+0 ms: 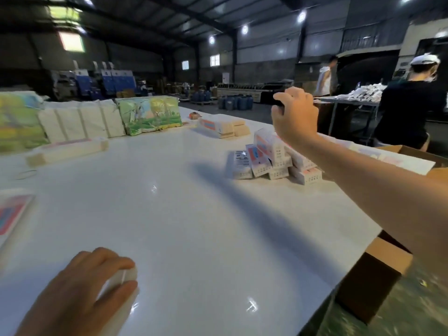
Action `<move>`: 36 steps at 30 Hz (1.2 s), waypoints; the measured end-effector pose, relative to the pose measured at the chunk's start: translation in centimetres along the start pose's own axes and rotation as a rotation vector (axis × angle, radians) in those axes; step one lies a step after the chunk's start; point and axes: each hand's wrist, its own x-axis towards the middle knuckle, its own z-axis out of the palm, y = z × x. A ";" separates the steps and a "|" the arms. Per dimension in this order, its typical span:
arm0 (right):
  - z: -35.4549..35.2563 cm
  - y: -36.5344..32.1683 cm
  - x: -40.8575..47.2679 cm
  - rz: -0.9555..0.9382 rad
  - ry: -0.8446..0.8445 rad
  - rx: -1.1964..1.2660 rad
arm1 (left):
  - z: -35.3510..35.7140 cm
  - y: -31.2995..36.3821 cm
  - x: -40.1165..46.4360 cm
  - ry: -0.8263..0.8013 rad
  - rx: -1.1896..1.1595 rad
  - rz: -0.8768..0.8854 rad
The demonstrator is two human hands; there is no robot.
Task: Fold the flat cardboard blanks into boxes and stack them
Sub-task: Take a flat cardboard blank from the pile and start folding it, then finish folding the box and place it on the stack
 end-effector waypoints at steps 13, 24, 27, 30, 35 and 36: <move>7.4 -16.7 -19.5 -0.496 -0.748 0.257 | -1.0 1.0 -1.2 -0.121 -0.064 -0.168; 7.4 -16.2 -19.6 -0.536 -0.672 0.362 | -7.6 -3.4 3.6 -0.060 -0.202 -0.641; 7.3 -16.4 -19.6 -0.546 -0.670 0.396 | -10.9 -9.7 5.5 -0.004 0.108 -0.842; 7.3 -16.5 -19.6 -0.553 -0.670 0.435 | -11.6 -15.1 5.6 -0.194 0.361 -1.022; 8.1 -16.1 -19.4 -0.546 -0.677 0.395 | -10.4 -18.5 4.2 -0.303 0.248 -1.133; 8.2 -16.1 -19.4 -0.540 -0.670 0.385 | -10.2 -18.7 4.1 -0.282 0.223 -1.134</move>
